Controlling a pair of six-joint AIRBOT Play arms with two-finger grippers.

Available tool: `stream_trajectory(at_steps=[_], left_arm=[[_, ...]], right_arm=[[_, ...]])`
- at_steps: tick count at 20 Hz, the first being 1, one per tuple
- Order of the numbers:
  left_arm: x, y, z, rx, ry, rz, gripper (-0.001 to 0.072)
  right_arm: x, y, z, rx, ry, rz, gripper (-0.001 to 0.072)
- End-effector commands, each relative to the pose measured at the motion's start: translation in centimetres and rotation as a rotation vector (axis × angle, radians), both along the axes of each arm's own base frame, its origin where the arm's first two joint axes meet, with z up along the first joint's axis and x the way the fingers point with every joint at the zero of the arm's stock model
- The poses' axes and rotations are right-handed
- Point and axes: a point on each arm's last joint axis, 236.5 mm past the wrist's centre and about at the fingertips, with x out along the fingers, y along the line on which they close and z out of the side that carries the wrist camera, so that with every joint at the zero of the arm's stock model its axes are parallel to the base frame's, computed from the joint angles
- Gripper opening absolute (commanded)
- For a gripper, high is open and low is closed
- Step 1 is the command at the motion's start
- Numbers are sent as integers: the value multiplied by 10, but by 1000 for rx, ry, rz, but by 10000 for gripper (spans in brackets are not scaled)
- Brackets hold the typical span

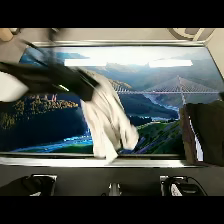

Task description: Fold the shirts.

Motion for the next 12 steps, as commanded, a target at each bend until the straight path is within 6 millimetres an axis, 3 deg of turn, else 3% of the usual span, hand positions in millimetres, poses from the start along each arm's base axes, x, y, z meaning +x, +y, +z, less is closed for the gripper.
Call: stream_trajectory(at_steps=[1,2,3,4,6,9,11,12], left_arm=[[-48,-68,-133,120,195,-150,26],[-63,-84,-161,135,274,-175,42],[-79,-98,-182,141,354,-194,306],[-86,-103,-190,148,403,-190,720],[-71,-80,-184,237,366,-183,720],[-9,18,-150,408,254,-23,719],[10,86,-141,431,324,128,718],[11,111,-148,414,389,205,717]], right_arm=[[-3,-1,-40,22,176,-18,670],[7,-2,-50,23,202,-18,670],[18,-3,-60,26,230,-18,670],[28,-4,-70,28,259,-18,670],[47,-3,-92,37,333,-11,670],[65,18,-133,106,472,77,670],[64,42,-171,194,563,151,670],[60,51,-194,233,605,169,670]])
